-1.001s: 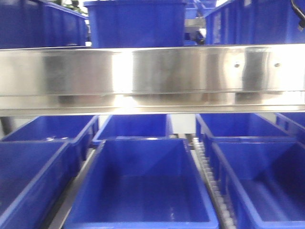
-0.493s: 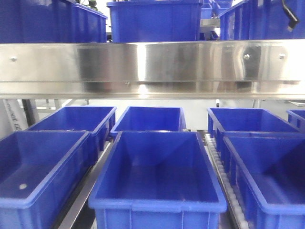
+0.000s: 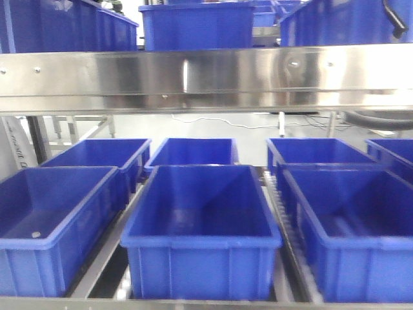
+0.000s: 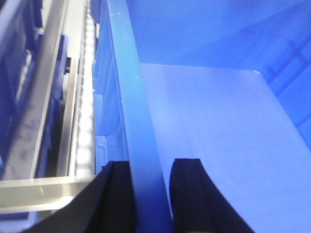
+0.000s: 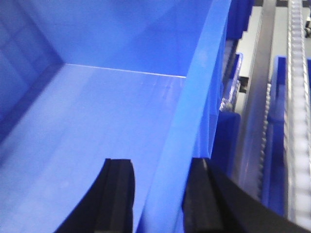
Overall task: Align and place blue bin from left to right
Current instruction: 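Hold the blue bin in both grippers while backing away from the shelf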
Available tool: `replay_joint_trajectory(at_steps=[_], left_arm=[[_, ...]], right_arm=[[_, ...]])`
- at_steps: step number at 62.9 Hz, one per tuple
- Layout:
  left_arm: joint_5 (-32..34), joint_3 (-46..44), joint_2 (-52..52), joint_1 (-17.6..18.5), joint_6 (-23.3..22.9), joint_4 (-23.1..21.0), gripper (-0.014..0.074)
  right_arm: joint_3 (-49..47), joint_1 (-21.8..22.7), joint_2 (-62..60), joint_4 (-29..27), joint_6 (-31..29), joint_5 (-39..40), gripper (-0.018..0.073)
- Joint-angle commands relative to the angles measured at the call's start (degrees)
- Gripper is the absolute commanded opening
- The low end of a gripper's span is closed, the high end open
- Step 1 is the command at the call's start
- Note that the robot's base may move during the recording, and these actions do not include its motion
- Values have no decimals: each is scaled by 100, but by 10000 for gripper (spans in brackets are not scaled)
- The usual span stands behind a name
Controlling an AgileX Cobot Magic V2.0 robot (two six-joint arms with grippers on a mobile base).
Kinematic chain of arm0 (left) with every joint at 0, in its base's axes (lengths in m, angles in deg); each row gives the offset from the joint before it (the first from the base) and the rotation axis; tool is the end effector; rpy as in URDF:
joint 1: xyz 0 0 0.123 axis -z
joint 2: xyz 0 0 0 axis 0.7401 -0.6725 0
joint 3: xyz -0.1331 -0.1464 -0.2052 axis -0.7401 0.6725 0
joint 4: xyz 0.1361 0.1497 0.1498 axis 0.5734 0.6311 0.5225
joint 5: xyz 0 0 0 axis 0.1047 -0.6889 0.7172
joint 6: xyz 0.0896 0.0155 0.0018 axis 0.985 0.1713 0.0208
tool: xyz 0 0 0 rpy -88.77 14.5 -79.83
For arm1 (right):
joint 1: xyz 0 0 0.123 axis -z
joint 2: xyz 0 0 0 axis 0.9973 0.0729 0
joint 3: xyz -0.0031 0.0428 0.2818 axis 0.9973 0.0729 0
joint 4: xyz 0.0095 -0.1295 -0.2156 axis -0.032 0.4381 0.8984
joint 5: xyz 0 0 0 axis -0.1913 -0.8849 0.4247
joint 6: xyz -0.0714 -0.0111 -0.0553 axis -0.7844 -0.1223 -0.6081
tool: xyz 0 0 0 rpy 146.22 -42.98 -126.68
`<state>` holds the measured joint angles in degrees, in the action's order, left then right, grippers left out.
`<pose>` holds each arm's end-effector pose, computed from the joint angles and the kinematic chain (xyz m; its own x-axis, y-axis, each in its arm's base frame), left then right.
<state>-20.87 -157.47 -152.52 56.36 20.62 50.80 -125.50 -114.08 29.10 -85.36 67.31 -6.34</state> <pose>0.3415 -0.0613 0.5161 -0.5486 -0.1173 -0.8278 0.1305 0.9660 -0.2234 0.3266 0.1916 0.5003 -0.5065 -0.0955 -0.8569 -0.5141 0.8313 0.2112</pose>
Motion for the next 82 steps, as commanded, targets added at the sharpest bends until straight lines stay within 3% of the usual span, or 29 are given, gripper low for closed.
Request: replay_joint_trajectory(at_steps=[1,82], left_arm=[[472,-105,164,68,150,-480,-111],[472,-105,164,68,150,-480,-111]], right_arm=[[-67,-46,-103,-149,0,934,-153],[-67,-46,-103,-149,0,946,-153]])
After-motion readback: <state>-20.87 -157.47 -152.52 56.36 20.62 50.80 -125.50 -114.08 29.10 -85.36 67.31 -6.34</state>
